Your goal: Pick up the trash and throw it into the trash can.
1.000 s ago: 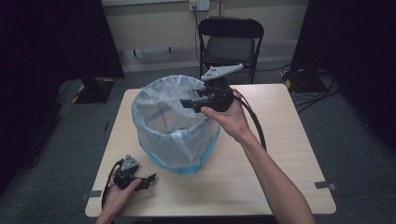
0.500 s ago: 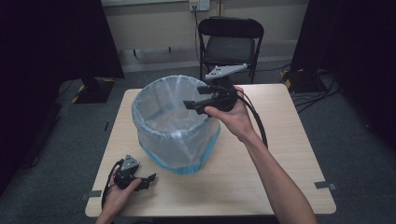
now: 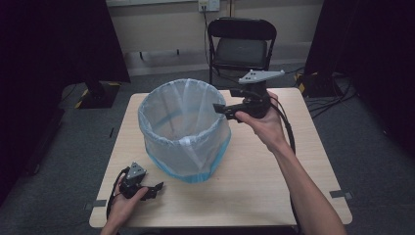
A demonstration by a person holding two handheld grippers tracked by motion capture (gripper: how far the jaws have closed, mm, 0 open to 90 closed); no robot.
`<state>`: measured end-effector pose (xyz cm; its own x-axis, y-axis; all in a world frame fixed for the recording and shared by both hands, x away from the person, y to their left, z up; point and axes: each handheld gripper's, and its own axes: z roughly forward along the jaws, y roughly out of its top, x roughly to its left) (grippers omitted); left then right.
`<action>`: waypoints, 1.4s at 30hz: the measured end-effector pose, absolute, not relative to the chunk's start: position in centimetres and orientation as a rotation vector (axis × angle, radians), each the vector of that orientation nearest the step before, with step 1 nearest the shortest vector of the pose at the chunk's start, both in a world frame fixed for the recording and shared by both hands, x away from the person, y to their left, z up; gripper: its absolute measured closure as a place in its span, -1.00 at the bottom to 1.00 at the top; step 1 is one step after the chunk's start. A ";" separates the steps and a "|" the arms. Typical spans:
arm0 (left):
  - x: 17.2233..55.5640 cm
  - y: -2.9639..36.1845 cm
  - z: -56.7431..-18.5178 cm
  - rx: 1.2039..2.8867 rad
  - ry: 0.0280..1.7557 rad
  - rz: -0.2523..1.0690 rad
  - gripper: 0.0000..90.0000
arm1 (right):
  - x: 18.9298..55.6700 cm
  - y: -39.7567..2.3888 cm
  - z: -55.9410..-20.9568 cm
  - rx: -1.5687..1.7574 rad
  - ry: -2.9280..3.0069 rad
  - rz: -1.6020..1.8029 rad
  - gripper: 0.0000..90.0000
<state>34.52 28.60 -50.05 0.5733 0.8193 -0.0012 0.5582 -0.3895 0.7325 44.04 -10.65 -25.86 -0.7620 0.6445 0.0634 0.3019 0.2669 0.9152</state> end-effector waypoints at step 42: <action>34.5 28.6 -50.0 2.102 1.094 0.476 -0.73 | 38.4 -26.1 -42.4 1.429 2.072 1.050 -0.67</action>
<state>34.52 28.60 -50.05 0.5737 0.8190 -0.0008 0.5579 -0.3901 0.7325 38.41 -26.05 -42.40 -0.3894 0.9175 0.0808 0.6077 0.1900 0.7711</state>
